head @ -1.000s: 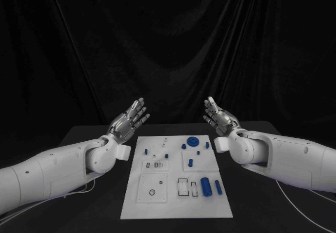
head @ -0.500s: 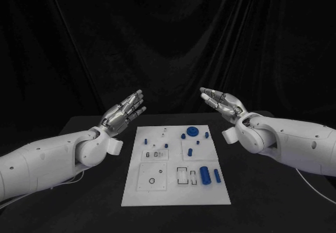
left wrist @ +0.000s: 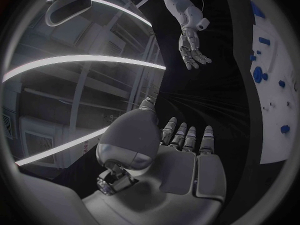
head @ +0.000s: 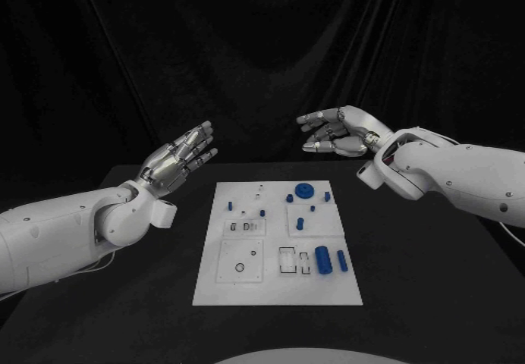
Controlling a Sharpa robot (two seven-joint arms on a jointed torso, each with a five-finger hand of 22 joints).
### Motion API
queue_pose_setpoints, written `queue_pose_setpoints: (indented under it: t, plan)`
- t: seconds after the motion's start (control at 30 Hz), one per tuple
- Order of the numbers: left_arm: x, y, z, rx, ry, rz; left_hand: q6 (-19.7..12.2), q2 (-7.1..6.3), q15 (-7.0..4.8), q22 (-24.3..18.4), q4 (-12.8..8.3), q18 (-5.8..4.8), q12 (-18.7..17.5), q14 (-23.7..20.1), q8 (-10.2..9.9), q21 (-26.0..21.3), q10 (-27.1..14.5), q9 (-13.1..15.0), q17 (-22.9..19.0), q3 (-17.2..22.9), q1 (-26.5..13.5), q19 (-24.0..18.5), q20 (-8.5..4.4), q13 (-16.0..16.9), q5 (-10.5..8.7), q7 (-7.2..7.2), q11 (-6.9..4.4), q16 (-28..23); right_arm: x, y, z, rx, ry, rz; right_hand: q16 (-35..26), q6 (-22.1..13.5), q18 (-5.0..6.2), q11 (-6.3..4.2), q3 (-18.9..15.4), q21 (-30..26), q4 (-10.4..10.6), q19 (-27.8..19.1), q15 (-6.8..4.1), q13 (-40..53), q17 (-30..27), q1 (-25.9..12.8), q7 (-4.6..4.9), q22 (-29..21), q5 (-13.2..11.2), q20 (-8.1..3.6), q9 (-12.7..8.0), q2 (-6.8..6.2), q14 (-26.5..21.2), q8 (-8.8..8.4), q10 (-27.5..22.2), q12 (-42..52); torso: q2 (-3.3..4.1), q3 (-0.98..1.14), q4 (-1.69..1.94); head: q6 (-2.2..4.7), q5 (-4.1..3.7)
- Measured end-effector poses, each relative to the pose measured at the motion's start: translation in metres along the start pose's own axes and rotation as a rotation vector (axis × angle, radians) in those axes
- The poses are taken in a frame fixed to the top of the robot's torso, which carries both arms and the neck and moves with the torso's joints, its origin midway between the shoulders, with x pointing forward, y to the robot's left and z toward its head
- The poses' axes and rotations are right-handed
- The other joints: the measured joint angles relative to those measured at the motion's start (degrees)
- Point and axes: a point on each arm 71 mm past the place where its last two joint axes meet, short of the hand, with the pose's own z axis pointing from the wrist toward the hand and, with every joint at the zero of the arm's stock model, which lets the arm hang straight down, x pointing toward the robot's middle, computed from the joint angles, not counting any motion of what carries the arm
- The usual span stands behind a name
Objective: Assemble the parts on the task board
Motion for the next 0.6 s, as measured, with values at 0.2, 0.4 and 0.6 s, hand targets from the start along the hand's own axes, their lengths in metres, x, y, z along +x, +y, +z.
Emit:
queue_pose_setpoints:
  t: [0.2,0.4,0.6]
  plan:
    - [0.004,0.000,-0.001,-0.001,0.014,-0.006,0.0,0.68,0.01,0.0,0.0,0.01,0.0,0.0,0.0,0.0,0.0,0.0,0.0,0.0,0.7,-0.6,0.63,0.0,0.86,0.01,-0.01,0.0,0.013,0.017,0.027,-0.026,0.170,-0.260,3.5,9.3,1.62,-3.38,1.5,5.0,-0.4,14.0,-5.33,0.1,3.5,1.1,-2.02,2.2,-6.2,-5.71,0.9,-0.16,16.6,1.71,9.0,-1.4,1.21,0.01,0.08,0.53,-0.39]
    - [0.006,-0.001,-0.002,0.000,0.021,-0.009,0.0,0.68,0.28,0.0,0.0,4.34,0.0,-0.3,0.0,0.0,0.0,0.0,0.0,0.0,0.7,-0.6,0.64,0.0,1.63,0.02,0.00,0.0,0.033,0.023,0.047,-0.036,0.308,-0.467,6.9,10.9,1.61,-4.06,2.5,8.5,-1.4,18.9,-6.92,0.1,7.0,2.2,-3.31,4.5,-7.0,-7.69,0.9,-1.31,23.2,1.70,12.4,-4.8,1.70,-0.02,0.15,0.60,-0.71]
    - [0.006,-0.002,-0.004,0.000,0.025,-0.012,0.0,0.68,0.82,0.0,0.0,4.35,0.0,-0.4,0.0,0.0,0.0,0.0,0.0,0.0,0.7,0.0,1.21,0.0,1.65,0.02,-0.01,0.0,0.047,0.014,0.055,-0.010,0.388,-0.606,13.8,11.6,1.61,-5.21,4.5,14.8,-1.9,21.0,-8.01,0.1,12.9,3.4,-3.96,10.0,-6.9,-8.73,1.1,-2.53,25.4,1.63,14.5,-9.3,1.77,-0.19,0.25,0.26,-0.71]
